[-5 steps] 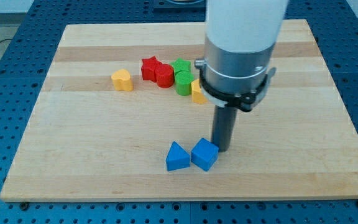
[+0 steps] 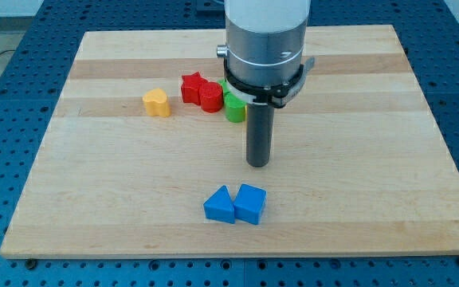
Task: Push the green circle bottom right to the yellow heart
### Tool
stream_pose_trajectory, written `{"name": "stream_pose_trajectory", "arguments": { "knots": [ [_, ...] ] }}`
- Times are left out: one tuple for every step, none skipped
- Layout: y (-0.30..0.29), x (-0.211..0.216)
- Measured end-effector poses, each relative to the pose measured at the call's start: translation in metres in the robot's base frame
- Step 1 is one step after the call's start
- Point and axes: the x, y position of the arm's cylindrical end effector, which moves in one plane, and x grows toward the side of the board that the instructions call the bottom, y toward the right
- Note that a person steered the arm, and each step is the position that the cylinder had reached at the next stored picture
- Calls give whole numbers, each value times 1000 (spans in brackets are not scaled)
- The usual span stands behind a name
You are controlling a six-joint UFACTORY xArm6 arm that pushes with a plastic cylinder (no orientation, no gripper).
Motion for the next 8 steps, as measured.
{"name": "stream_pose_trajectory", "arguments": {
  "knots": [
    [18, 0],
    [56, -13],
    [63, -54],
    [52, -88],
    [20, -96],
    [-35, -83],
    [-72, -63],
    [-73, -57]
  ]
}}
